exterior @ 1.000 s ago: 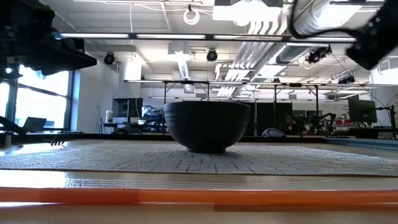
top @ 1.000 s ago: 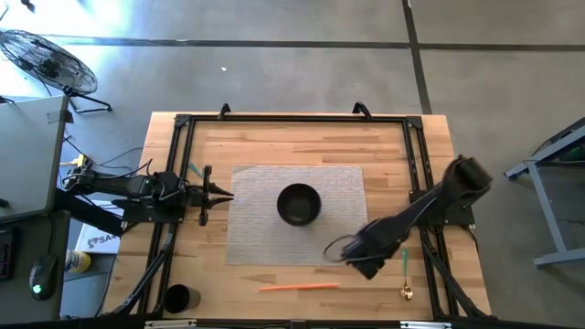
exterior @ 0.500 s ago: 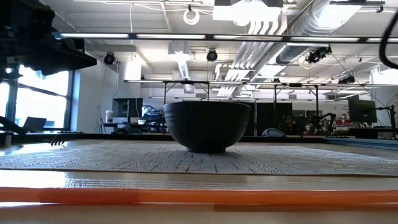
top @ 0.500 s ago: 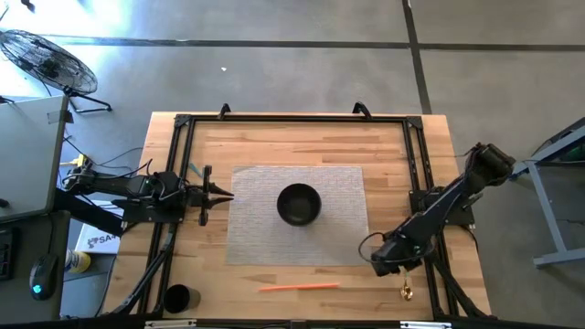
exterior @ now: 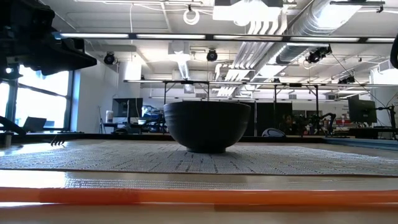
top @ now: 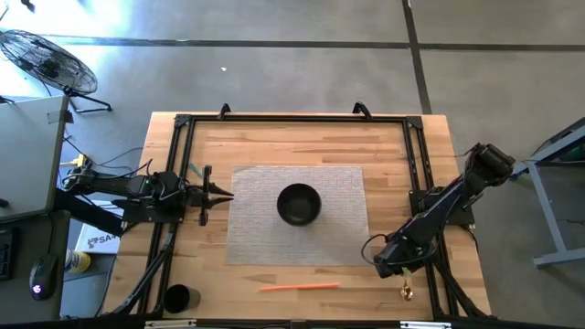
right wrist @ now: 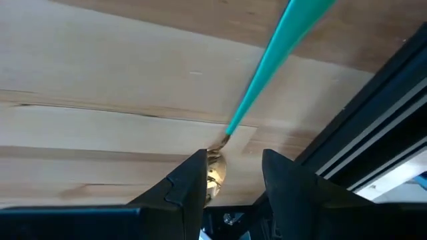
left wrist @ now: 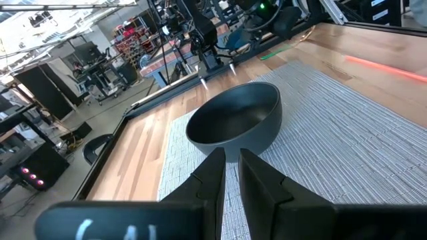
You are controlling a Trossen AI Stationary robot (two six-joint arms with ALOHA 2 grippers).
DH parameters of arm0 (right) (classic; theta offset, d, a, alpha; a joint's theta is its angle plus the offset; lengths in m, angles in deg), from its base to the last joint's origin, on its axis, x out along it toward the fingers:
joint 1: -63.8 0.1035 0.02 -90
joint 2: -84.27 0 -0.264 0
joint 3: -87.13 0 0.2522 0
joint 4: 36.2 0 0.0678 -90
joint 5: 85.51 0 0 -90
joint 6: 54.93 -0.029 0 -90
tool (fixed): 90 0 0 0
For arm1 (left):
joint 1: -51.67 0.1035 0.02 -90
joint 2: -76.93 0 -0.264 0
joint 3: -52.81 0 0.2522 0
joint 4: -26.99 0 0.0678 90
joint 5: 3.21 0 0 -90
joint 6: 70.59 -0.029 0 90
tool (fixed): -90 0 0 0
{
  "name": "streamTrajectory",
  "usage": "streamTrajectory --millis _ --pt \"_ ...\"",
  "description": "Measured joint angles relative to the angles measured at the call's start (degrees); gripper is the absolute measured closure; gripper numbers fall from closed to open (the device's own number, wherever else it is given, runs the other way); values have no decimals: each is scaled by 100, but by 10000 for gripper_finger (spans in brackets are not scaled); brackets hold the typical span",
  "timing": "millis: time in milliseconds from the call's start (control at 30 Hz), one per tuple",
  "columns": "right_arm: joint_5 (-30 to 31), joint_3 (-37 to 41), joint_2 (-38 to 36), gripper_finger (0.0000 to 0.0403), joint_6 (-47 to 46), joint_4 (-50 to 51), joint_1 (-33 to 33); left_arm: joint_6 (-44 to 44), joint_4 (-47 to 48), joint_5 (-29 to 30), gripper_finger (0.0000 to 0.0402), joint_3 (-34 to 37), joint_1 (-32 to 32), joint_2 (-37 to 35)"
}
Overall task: Pick & Place Utensil
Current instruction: Put the green spoon into the black bowl on the gray mat
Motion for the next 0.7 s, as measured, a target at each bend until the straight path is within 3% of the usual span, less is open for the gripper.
streamTrajectory --millis 533,700 --pt "46 3 2 265 11 -46 36 0 0 0 362 0 0 2" --pt "62 446 4 265 -80 -832 101 -2 0 0 362 0 0 2"
